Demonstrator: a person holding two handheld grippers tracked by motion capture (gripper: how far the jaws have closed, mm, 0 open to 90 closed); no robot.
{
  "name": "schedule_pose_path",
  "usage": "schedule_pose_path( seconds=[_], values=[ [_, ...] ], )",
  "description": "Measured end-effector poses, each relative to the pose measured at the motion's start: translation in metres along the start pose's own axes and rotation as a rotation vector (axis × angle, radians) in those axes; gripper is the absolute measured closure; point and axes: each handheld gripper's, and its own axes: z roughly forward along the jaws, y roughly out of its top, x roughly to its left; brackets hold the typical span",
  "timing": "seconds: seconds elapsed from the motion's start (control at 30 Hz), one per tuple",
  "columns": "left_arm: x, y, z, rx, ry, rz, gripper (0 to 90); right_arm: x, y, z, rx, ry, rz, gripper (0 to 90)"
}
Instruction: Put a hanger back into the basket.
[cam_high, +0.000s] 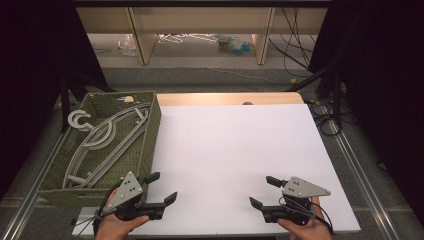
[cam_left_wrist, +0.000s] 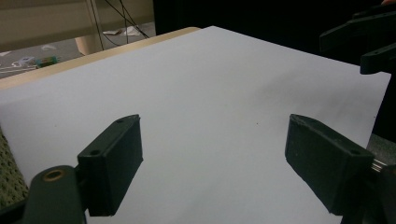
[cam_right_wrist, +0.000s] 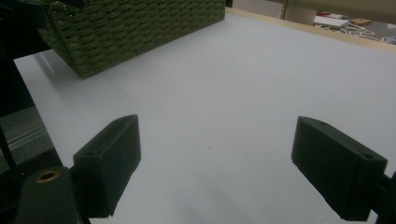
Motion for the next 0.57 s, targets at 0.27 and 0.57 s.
schedule_pose_path(
  seconds=[0.27,0.57],
  values=[
    [0.0005,-0.0003,0.0003,-0.004,0.002,-0.019,18.7,-0.0002,0.0007,0.0008,-0.008,0.004,0.002,16.7],
    [0.0021,-0.0014,0.0018,-0.008,-0.008,-0.015,18.4,0.0001,0.0009,0.0012,-0.005,-0.011,-0.004,16.7]
  ],
)
